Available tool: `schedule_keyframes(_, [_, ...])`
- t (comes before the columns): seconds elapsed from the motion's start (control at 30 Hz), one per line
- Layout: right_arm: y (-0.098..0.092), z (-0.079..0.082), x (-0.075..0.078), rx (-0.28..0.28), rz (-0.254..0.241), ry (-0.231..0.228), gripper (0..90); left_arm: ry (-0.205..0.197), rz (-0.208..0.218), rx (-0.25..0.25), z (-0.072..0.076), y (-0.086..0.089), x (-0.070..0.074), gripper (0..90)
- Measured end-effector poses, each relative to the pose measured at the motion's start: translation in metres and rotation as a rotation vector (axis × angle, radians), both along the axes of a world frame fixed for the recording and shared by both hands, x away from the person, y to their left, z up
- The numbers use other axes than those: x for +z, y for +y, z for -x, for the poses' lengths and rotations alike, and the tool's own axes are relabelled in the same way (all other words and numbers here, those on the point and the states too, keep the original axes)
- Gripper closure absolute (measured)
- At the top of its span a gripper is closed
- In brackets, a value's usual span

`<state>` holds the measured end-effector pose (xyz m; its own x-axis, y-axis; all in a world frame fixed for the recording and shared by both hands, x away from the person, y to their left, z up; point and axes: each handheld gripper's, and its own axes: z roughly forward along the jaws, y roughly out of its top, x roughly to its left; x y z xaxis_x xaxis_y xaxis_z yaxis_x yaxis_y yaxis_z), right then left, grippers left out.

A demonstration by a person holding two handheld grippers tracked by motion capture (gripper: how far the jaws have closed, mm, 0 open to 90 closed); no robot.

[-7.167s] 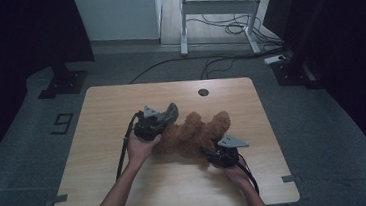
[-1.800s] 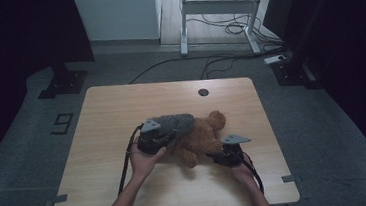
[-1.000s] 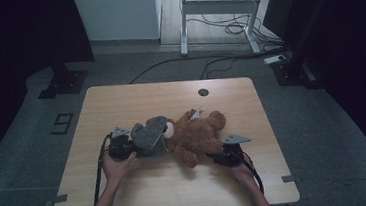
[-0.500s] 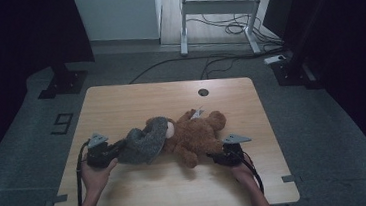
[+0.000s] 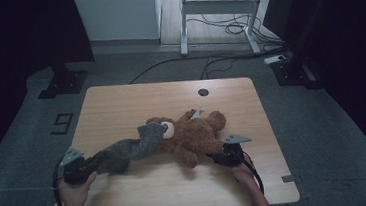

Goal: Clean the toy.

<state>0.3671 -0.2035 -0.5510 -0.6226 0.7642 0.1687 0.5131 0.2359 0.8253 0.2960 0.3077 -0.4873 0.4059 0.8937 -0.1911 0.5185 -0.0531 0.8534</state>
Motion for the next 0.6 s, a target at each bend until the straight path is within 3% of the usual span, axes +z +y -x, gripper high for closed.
schedule_keyframes(0.23, [0.000,0.000,0.000,0.000,0.000,0.000,52.6,-0.065,0.046,0.040,0.035,0.033,0.011,86.3])
schedule_keyframes(0.37, [0.000,0.000,0.000,0.000,0.000,0.002,52.6,-0.114,0.072,0.029,0.049,0.036,0.024,86.2])
schedule_keyframes(0.47, [0.000,0.000,0.000,-0.001,0.000,0.003,52.6,-0.130,0.079,-0.003,0.045,0.027,0.032,86.2])
schedule_keyframes(0.6, [0.000,0.000,0.000,-0.001,-0.001,0.003,52.6,-0.135,0.066,-0.054,0.027,0.004,0.039,86.0])
